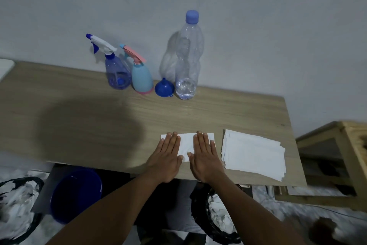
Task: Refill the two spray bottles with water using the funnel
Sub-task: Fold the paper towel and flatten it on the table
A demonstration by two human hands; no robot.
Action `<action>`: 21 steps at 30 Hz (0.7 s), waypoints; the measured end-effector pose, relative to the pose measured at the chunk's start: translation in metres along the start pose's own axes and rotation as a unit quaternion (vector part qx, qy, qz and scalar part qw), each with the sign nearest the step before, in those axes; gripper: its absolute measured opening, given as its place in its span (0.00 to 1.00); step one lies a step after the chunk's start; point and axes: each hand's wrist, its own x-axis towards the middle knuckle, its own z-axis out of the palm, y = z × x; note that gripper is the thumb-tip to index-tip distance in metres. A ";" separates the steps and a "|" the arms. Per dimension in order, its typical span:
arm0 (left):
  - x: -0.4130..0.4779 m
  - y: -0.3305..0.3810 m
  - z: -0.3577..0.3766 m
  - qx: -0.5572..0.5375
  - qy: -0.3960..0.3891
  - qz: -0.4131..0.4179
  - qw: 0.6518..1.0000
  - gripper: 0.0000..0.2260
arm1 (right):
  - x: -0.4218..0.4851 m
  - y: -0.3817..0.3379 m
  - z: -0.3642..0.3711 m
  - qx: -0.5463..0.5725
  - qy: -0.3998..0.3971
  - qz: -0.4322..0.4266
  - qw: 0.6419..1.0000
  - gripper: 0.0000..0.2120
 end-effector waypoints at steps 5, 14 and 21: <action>-0.032 0.002 0.008 0.015 0.015 -0.015 1.000 0.29 | -0.024 -0.008 0.010 -0.009 0.000 -0.029 1.000 0.33; -0.072 -0.021 0.017 -0.023 0.024 -0.041 0.999 0.30 | -0.031 -0.036 0.024 -0.068 0.007 -0.093 0.993 0.31; -0.088 -0.080 0.015 -0.037 0.039 -0.073 0.996 0.29 | 0.011 -0.086 0.023 -0.072 -0.025 -0.155 0.985 0.31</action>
